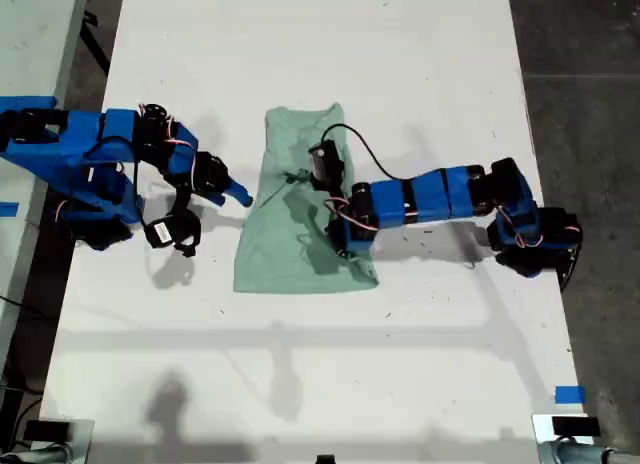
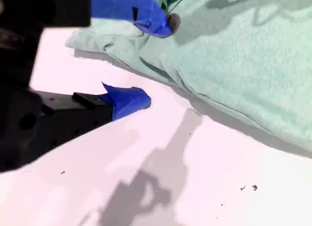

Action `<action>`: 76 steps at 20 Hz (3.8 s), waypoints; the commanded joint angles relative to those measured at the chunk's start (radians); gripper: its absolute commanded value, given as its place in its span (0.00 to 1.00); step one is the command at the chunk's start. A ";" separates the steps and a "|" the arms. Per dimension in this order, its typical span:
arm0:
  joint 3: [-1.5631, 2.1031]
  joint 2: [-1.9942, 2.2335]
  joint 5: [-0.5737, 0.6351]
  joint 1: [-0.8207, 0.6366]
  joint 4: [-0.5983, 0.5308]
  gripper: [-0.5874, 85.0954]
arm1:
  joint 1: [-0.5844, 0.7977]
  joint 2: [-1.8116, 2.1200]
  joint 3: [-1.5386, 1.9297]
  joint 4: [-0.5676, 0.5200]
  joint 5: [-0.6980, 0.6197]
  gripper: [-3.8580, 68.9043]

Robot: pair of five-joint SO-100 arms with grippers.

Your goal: Fold tshirt

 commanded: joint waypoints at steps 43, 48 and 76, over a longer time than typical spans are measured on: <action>-0.020 -0.430 -0.058 0.038 -0.281 0.20 | 0.121 0.390 0.048 0.295 -0.175 0.44; -0.028 -0.414 -0.061 0.061 -0.279 0.11 | 0.109 0.391 0.103 0.267 -0.153 0.44; -0.362 -0.543 0.058 0.074 -0.252 0.01 | 0.048 0.433 0.176 0.206 -0.069 0.43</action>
